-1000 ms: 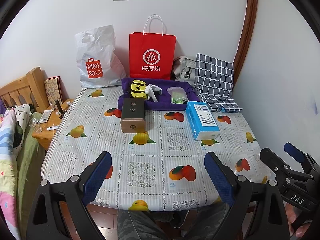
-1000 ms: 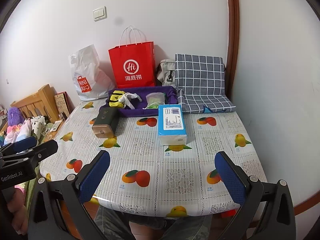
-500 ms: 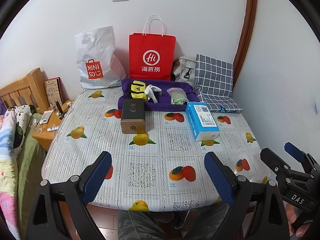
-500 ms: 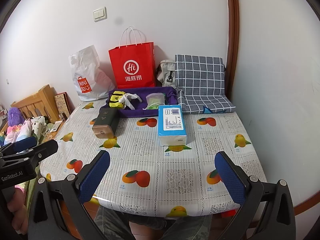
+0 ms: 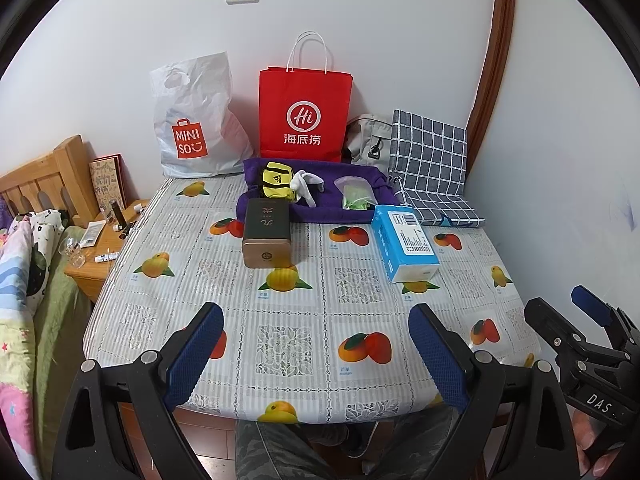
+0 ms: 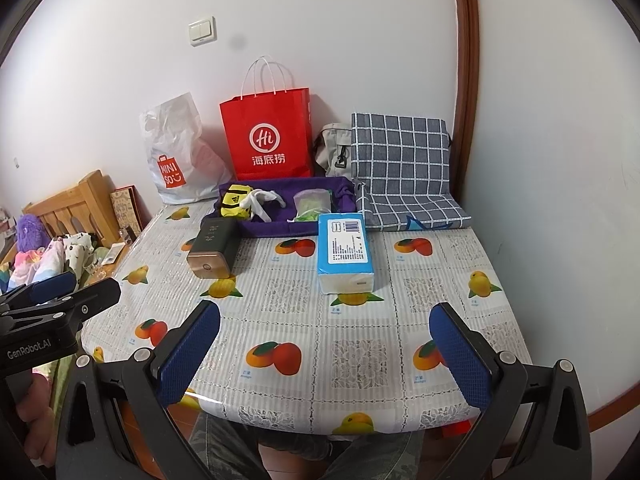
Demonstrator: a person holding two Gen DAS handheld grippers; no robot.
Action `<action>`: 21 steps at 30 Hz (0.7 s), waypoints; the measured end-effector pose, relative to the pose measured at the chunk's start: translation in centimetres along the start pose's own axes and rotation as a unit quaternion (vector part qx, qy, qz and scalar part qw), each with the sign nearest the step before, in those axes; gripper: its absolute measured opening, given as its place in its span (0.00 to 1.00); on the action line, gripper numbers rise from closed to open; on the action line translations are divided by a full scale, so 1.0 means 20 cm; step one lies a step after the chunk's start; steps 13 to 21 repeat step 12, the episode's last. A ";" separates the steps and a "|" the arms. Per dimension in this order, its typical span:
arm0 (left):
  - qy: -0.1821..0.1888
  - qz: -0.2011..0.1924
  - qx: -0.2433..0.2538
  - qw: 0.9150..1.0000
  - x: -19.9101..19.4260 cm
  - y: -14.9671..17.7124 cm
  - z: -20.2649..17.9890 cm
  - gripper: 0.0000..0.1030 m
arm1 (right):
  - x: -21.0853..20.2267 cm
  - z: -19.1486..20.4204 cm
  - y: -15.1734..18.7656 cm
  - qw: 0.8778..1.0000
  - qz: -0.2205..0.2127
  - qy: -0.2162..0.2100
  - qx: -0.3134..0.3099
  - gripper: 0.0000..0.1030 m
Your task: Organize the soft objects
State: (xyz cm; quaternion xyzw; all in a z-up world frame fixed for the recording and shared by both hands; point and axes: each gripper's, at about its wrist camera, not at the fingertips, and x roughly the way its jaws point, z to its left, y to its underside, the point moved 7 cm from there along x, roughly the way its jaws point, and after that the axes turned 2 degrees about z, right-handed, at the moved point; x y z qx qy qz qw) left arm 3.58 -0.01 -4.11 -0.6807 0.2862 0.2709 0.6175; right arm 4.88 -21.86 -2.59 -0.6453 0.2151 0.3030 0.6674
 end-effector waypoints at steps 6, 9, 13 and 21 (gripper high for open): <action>0.001 0.000 0.000 1.000 0.00 0.00 0.00 0.91 | -0.02 0.01 -0.01 1.000 -0.003 -0.001 -0.002 1.00; 0.001 0.000 0.001 1.000 0.00 0.00 0.00 0.91 | -0.02 0.02 -0.01 1.000 -0.004 -0.001 -0.002 1.00; 0.000 0.003 0.001 1.000 0.03 -0.02 0.01 0.91 | -0.01 0.02 -0.01 1.000 -0.004 -0.002 -0.003 1.00; 0.000 0.003 0.001 1.000 0.03 -0.02 0.01 0.91 | -0.01 0.02 -0.01 1.000 -0.004 -0.002 -0.003 1.00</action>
